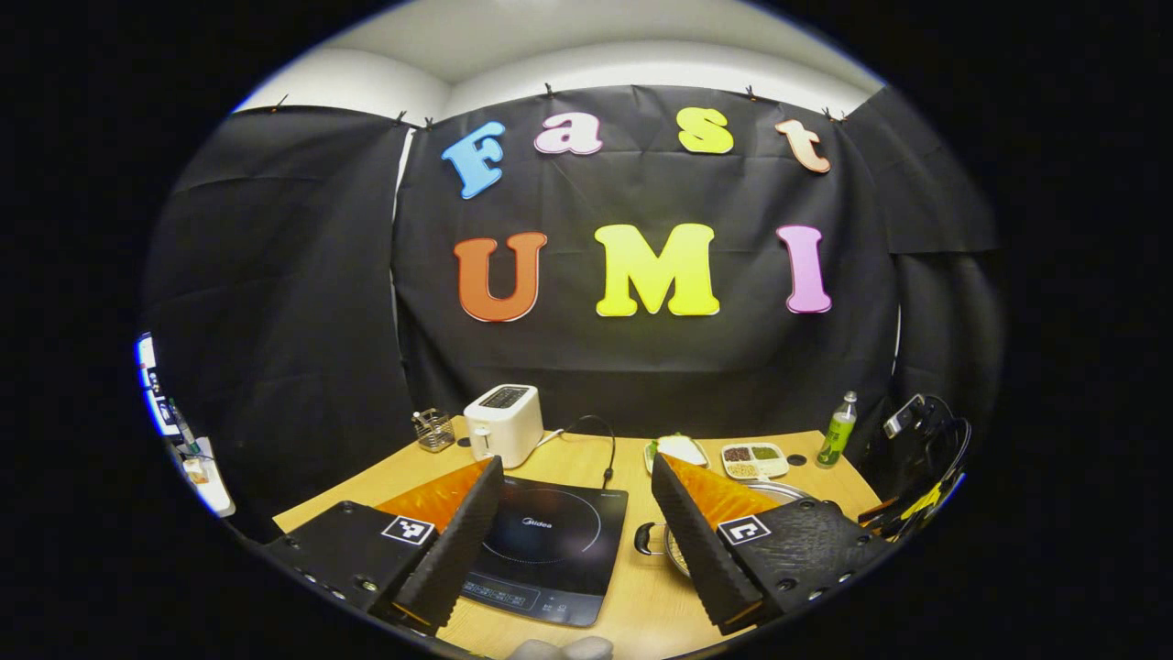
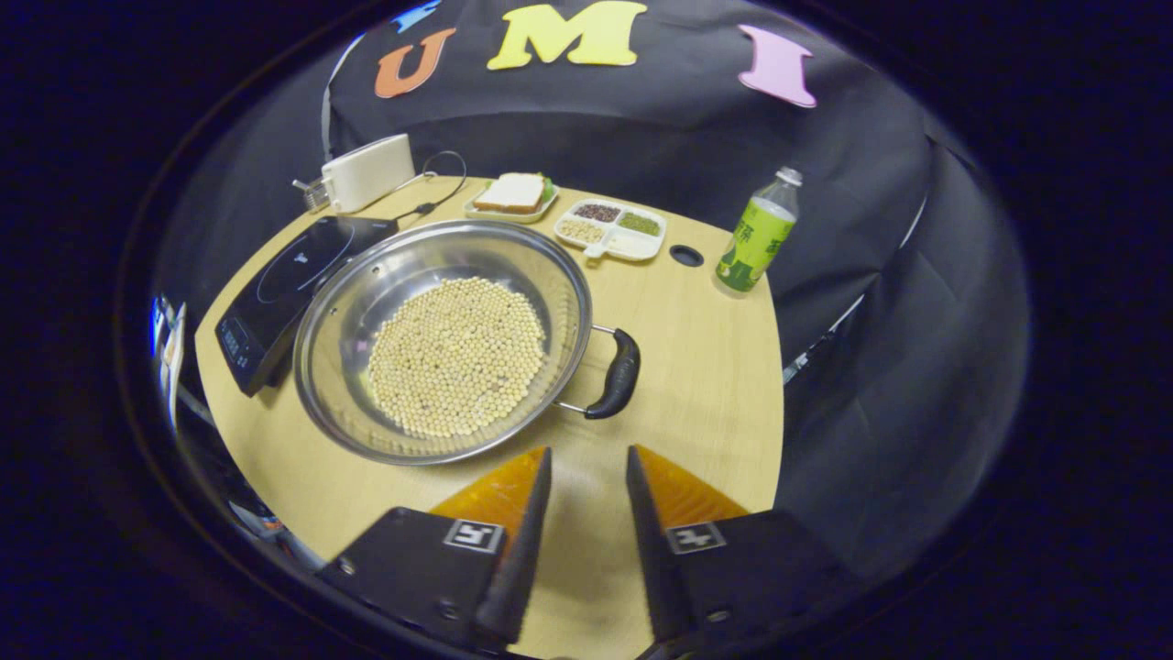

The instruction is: First push the handle of the pot to place it horizontally, then grasp the pot with both hands and set it on the induction cooktop.

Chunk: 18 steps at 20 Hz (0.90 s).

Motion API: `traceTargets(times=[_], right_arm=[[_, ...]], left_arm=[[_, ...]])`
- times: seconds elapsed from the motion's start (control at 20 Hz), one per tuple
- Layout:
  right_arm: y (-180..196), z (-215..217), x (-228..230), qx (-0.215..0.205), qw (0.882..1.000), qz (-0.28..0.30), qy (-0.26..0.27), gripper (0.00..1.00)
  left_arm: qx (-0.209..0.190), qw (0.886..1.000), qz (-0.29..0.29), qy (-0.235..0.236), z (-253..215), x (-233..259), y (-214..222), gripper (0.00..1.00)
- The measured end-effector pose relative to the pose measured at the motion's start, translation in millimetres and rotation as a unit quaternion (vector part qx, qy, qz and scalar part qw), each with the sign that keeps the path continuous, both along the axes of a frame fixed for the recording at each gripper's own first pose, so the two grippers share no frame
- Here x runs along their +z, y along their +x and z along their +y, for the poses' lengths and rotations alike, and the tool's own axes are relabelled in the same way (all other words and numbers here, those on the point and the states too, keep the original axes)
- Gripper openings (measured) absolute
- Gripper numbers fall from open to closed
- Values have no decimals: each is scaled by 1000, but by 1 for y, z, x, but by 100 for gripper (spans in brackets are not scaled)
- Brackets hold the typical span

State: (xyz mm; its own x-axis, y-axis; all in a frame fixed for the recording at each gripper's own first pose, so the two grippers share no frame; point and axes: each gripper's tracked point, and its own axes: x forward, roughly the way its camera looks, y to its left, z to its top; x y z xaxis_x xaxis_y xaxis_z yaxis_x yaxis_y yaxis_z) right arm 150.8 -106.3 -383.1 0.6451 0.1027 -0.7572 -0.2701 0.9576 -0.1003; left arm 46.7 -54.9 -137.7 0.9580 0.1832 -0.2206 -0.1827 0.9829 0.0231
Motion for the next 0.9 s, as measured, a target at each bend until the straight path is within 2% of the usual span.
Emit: traceTargets(times=[0.1,0.15,0.2,0.3,0.35,0.45,0.6,0.65,0.75,0.85,0.9], right_arm=[[-9,-8,12,-21,1000,-19,6,78],[-15,-9,17,-29,999,-24,9,86],[-20,-12,21,-36,999,-32,11,83],[-29,-14,28,-49,998,-42,12,83],[-34,-14,30,-56,997,-41,14,86],[-40,-12,33,-77,996,-43,23,83],[-37,-5,30,-107,992,-46,40,83],[-33,-1,30,-114,991,-49,45,86],[-21,9,25,-117,990,-45,56,83],[-4,18,19,-108,992,-39,58,83],[6,20,16,-102,993,-34,58,86]], left_arm=[[-21,1000,15,-2,-4,-16,5,96],[-31,999,23,-3,-7,-24,8,96],[-41,999,35,-5,-10,-33,10,96],[-59,997,52,-10,-16,-49,14,97],[-68,996,60,-13,-19,-56,16,96],[-90,993,73,-15,-26,-73,22,97],[-120,987,104,-28,-34,-103,26,96],[-129,984,118,-32,-37,-114,29,96],[-133,980,142,-36,-38,-139,37,97],[-127,977,161,-48,-39,-159,49,96],[-122,976,172,-56,-42,-169,56,97]])
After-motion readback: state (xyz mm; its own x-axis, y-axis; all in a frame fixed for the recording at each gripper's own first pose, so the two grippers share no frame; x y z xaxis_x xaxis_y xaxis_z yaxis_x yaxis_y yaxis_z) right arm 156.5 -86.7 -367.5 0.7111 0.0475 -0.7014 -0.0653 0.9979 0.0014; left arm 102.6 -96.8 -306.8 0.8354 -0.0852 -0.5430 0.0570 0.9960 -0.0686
